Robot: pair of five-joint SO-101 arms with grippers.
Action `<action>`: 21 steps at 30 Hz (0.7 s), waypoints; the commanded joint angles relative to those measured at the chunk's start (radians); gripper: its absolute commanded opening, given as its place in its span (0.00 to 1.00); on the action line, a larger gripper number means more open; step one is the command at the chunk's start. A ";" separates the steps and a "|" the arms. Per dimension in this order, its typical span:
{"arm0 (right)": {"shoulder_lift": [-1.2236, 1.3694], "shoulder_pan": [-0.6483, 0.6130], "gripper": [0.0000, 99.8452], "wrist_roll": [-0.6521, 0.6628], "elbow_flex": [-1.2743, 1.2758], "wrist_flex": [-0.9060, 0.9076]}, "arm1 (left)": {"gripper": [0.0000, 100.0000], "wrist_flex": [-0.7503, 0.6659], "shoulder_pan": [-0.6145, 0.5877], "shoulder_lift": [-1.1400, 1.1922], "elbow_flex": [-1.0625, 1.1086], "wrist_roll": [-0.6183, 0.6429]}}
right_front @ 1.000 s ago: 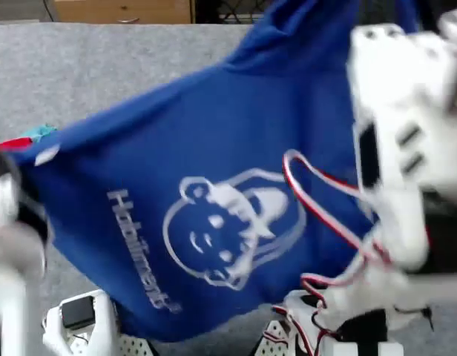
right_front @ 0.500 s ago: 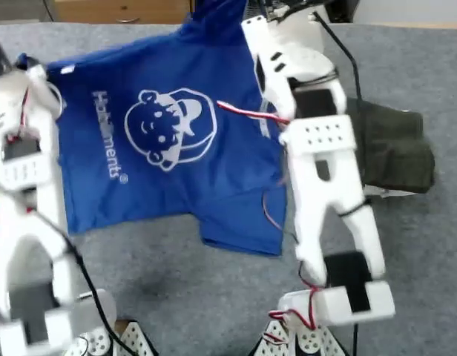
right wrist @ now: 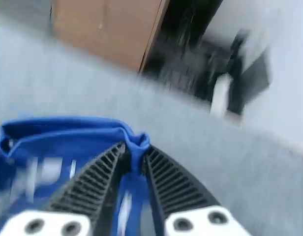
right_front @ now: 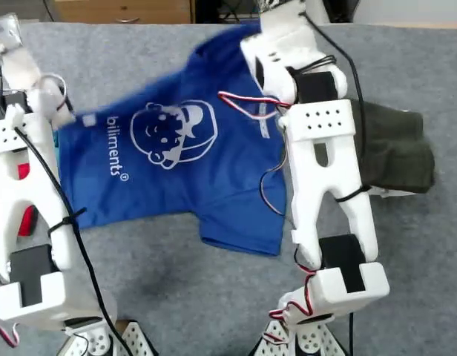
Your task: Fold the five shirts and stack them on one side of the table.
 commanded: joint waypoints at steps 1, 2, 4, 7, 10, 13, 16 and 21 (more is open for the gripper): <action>-0.091 -0.011 0.01 0.006 -0.039 0.256 | 0.03 0.152 0.016 -0.008 0.071 -0.011; -0.102 -0.014 0.01 0.008 -0.039 0.330 | 0.03 0.158 0.016 -0.012 0.122 -0.035; -0.122 -0.026 0.01 0.009 -0.036 0.485 | 0.03 0.161 0.018 -0.014 0.226 -0.084; -0.150 -0.071 0.01 0.058 -0.005 0.729 | 0.03 0.153 0.013 -0.015 0.366 -0.129; -0.211 -0.083 0.01 0.104 0.102 0.799 | 0.03 0.124 -0.028 -0.015 0.458 -0.150; -0.309 -0.063 0.01 0.114 0.274 0.740 | 0.03 0.074 -0.085 -0.014 0.504 -0.170; -0.409 -0.057 0.01 0.115 0.460 0.672 | 0.03 0.069 -0.108 -0.014 0.516 -0.186; -0.552 -0.055 0.01 0.115 0.746 0.517 | 0.03 0.077 -0.084 -0.012 0.519 -0.189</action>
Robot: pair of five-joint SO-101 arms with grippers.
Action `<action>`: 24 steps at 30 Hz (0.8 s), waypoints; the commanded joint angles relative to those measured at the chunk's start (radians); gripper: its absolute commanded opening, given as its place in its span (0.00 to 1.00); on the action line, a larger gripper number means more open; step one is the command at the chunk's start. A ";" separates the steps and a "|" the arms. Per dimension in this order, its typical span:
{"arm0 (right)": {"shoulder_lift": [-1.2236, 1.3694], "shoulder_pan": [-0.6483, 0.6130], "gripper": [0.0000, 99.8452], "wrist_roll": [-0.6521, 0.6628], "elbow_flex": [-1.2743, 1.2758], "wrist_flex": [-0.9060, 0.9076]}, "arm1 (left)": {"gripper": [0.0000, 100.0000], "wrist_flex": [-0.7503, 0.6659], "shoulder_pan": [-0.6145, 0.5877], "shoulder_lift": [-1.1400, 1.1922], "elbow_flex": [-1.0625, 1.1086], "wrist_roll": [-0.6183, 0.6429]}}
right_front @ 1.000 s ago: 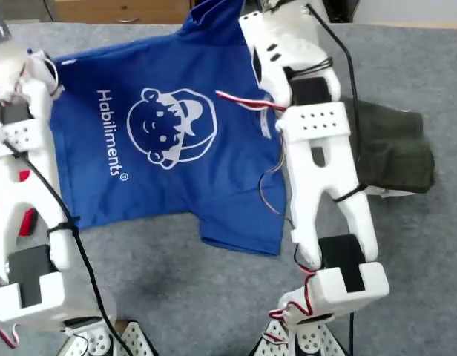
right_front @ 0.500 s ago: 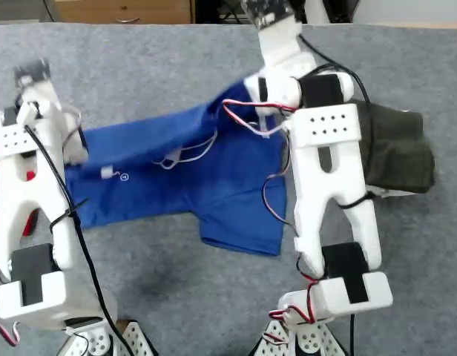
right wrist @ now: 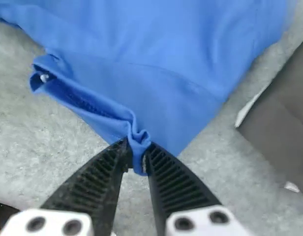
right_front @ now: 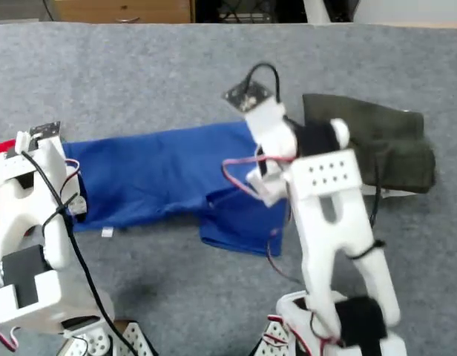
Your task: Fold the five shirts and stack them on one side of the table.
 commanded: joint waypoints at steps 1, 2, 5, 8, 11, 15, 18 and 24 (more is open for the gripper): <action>-0.108 0.012 0.01 0.006 0.180 -0.126 | 0.03 -0.003 0.025 -0.014 -0.001 -0.011; -0.127 0.012 0.01 0.006 0.229 -0.158 | 0.03 -0.003 0.039 -0.011 -0.007 -0.011; -0.173 0.012 0.01 0.006 0.315 -0.224 | 0.03 -0.038 0.061 -0.014 -0.039 -0.005; -0.205 0.032 0.01 0.006 0.268 -0.270 | 0.03 -0.040 0.051 -0.015 -0.191 0.029; -0.209 0.094 0.01 -0.003 0.136 -0.404 | 0.03 0.008 0.045 -0.014 -0.450 0.069; -0.180 0.158 0.01 -0.037 -0.005 -0.703 | 0.03 0.018 0.047 -0.003 -0.829 0.157; -0.182 0.187 0.01 -0.141 -0.143 -0.740 | 0.03 0.032 0.044 -0.015 -1.053 0.204; -0.269 0.230 0.01 -0.238 -0.461 -0.529 | 0.03 0.431 0.038 -0.015 -1.515 0.166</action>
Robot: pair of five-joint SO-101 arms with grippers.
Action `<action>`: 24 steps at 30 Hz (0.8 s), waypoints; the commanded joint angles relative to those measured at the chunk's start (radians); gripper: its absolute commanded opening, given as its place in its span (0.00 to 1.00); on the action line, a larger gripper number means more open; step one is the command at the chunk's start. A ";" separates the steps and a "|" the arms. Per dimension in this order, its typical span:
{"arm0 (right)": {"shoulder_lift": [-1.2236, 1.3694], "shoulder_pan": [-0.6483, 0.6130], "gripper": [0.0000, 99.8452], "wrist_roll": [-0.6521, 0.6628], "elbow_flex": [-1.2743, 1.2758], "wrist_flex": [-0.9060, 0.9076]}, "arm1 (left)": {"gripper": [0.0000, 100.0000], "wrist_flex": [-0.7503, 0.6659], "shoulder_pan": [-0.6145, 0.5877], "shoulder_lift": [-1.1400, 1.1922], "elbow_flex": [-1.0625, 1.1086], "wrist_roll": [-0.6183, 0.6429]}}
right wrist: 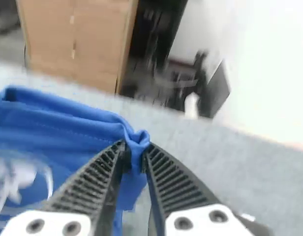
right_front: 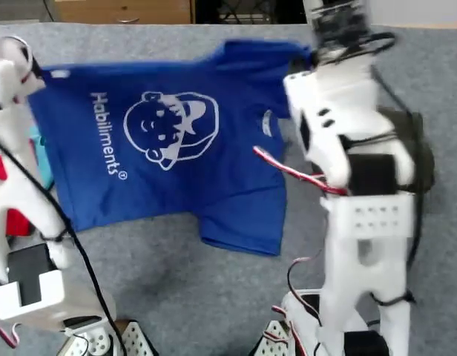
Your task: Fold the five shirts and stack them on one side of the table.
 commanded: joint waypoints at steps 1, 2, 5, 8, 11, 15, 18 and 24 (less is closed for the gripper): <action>-0.088 0.040 0.01 -0.035 -0.231 0.130 | 0.03 0.261 -0.015 -0.017 -0.329 -0.049; -0.113 0.040 0.01 -0.044 -0.278 0.180 | 0.03 0.253 -0.019 -0.023 -0.340 -0.069; -0.173 0.041 0.01 -0.071 -0.421 0.315 | 0.03 0.253 -0.137 -0.164 -0.348 -0.049; -0.209 0.038 0.01 -0.074 -0.562 0.382 | 0.03 0.252 -0.186 -0.361 -0.232 -0.055; -0.214 0.038 0.01 -0.074 -0.687 0.402 | 0.03 0.250 -0.177 -0.597 -0.050 -0.107; -0.199 0.038 0.01 -0.074 -0.737 0.364 | 0.03 0.245 -0.107 -0.911 0.252 -0.110; -0.151 0.040 0.01 -0.069 -0.736 0.304 | 0.03 0.229 -0.036 -1.083 0.455 -0.110; 0.031 0.038 0.01 -0.072 -0.736 0.253 | 0.03 0.000 -0.015 -1.214 0.915 -0.109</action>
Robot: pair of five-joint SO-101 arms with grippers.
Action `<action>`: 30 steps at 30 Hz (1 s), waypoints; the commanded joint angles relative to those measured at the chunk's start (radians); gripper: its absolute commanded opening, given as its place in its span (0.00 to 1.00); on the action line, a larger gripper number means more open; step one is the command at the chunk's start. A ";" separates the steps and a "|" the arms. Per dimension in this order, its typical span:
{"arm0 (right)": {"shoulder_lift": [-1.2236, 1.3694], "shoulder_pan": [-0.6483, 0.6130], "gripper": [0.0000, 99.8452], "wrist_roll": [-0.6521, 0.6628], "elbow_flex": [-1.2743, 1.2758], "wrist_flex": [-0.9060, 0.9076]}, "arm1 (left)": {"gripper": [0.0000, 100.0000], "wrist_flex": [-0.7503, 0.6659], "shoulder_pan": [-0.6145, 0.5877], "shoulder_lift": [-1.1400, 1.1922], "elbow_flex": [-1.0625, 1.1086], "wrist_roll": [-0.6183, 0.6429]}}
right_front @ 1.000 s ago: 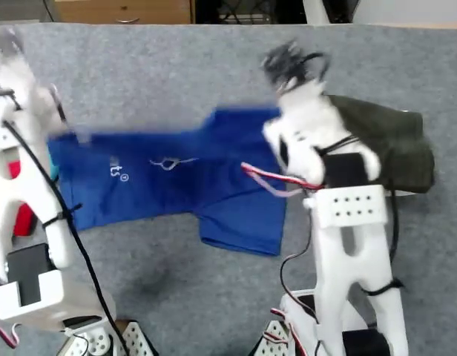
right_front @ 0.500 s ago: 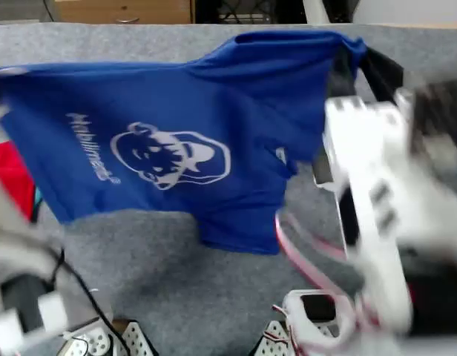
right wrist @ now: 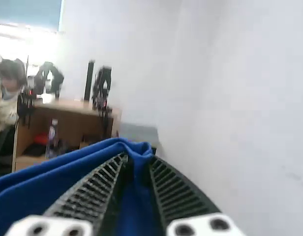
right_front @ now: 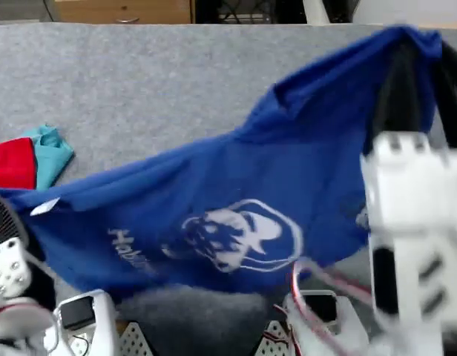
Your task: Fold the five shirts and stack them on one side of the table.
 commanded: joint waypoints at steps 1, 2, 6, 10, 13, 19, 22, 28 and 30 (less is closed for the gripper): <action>0.130 0.014 0.01 -0.002 -0.018 -0.038 | 0.03 -0.192 0.008 -0.023 0.312 -0.005; 0.170 0.014 0.01 -0.002 -0.018 -0.038 | 0.03 -0.258 0.008 -0.017 0.384 -0.005; 0.358 -0.012 0.01 0.005 0.007 -0.055 | 0.03 -0.621 0.018 -0.014 0.727 -0.005; 0.542 -0.089 0.01 0.118 0.071 -0.141 | 0.03 -1.097 0.033 0.048 1.040 -0.011; 0.665 -0.109 0.01 0.203 0.114 -0.282 | 0.03 -1.379 0.045 0.201 1.104 -0.014; 0.868 -0.106 0.01 0.216 0.117 -0.588 | 0.03 -1.502 0.048 0.704 0.746 -0.012; 0.914 -0.106 0.01 0.212 0.117 -0.652 | 0.03 -1.435 0.048 0.933 0.539 -0.012; 0.935 -0.087 0.01 0.210 0.128 -0.609 | 0.03 -1.115 0.051 1.082 0.288 -0.012; 0.934 -0.078 0.01 0.216 0.117 -0.526 | 0.03 -1.022 0.056 1.082 0.277 -0.012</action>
